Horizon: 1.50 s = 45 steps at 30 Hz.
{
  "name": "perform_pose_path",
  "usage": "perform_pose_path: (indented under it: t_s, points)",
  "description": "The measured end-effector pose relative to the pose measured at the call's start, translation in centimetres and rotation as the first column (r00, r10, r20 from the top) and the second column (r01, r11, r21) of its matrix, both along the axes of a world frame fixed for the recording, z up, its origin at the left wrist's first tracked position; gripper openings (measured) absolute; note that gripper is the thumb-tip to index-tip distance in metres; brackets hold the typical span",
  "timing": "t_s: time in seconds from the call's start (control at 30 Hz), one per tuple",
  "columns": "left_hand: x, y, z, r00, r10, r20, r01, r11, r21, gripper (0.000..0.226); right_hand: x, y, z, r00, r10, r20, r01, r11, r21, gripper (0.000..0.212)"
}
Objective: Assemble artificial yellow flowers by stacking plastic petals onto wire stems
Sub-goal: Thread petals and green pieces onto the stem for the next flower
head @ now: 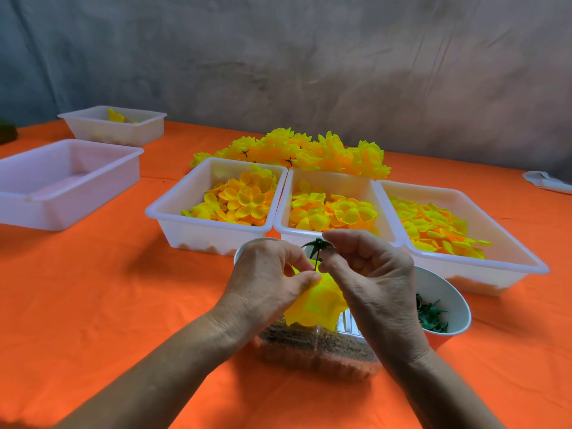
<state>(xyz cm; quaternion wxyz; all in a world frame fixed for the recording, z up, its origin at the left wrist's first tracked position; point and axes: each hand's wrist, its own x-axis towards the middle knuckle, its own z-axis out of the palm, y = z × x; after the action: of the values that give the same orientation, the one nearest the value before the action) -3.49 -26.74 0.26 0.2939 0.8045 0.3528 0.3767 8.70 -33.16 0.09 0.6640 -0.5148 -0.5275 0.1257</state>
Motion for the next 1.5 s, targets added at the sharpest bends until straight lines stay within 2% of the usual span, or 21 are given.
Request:
perform_pose_path:
  t_s: [0.1, 0.2, 0.3, 0.37, 0.5, 0.6, 0.7, 0.9, 1.13, 1.33, 1.5]
  points:
    - [0.0, 0.0, 0.0, 1.000, -0.003, -0.003, 0.003, 1.000, -0.001, 0.008, -0.1, 0.0, -0.1, 0.996, -0.044, 0.080, 0.041, 0.998, 0.041, 0.017]
    - [0.0, 0.0, 0.1, 1.000, -0.005, -0.007, 0.005, 1.000, -0.006, 0.008, -0.1, 0.0, -0.1, 0.953, -0.138, 0.271, 0.105, 0.986, 0.132, 0.013]
    - [0.0, 0.0, 0.0, 1.000, -0.007, 0.001, 0.007, 1.000, -0.017, 0.008, 0.3, 0.0, -0.1, 0.818, -0.280, 0.503, 0.162, 0.950, 0.266, 0.008]
    - [-0.1, 0.0, 0.0, 1.000, -0.007, 0.012, 0.007, 1.000, -0.027, 0.008, 0.5, -0.1, -0.2, 0.724, -0.342, 0.599, 0.161, 0.928, 0.335, 0.014]
    - [0.0, 0.1, -0.1, 1.000, -0.004, 0.005, 0.004, 1.000, -0.024, 0.007, 1.0, 0.1, -0.4, 0.605, -0.403, 0.687, 0.143, 0.904, 0.404, 0.021]
    - [-0.1, 0.1, -0.2, 1.000, 0.001, 0.006, -0.001, 0.999, -0.041, 0.008, 1.4, 0.1, -0.8, 0.549, -0.412, 0.727, 0.122, 0.900, 0.418, 0.024]
    - [-0.4, 0.3, -0.2, 1.000, -0.016, 0.025, 0.019, 0.994, -0.108, 0.008, 1.6, -0.2, -1.4, 0.561, -0.383, 0.734, 0.121, 0.915, 0.385, 0.023]
    - [-1.5, 0.7, 0.4, 0.989, -0.104, 0.101, 0.120, 0.980, -0.161, 0.026, 2.2, -0.4, -1.5, 0.627, -0.279, 0.727, 0.126, 0.958, 0.258, 0.015]
    - [-1.3, 0.4, 0.2, 0.986, -0.140, 0.086, 0.150, 0.982, -0.117, 0.006, 2.4, -1.0, -1.1, 0.670, -0.148, 0.728, 0.104, 0.989, 0.105, 0.003]
    - [-1.0, 0.3, 0.2, 0.987, -0.108, 0.120, 0.120, 0.988, -0.097, 0.001, 2.0, -1.0, -0.1, 0.845, -0.068, 0.530, 0.111, 0.993, -0.049, 0.008]
    - [-1.0, 0.9, 0.1, 0.988, -0.110, 0.106, 0.120, 0.989, -0.091, 0.008, 1.9, -0.3, 0.3, 0.886, 0.026, 0.463, 0.071, 0.979, -0.191, 0.006]
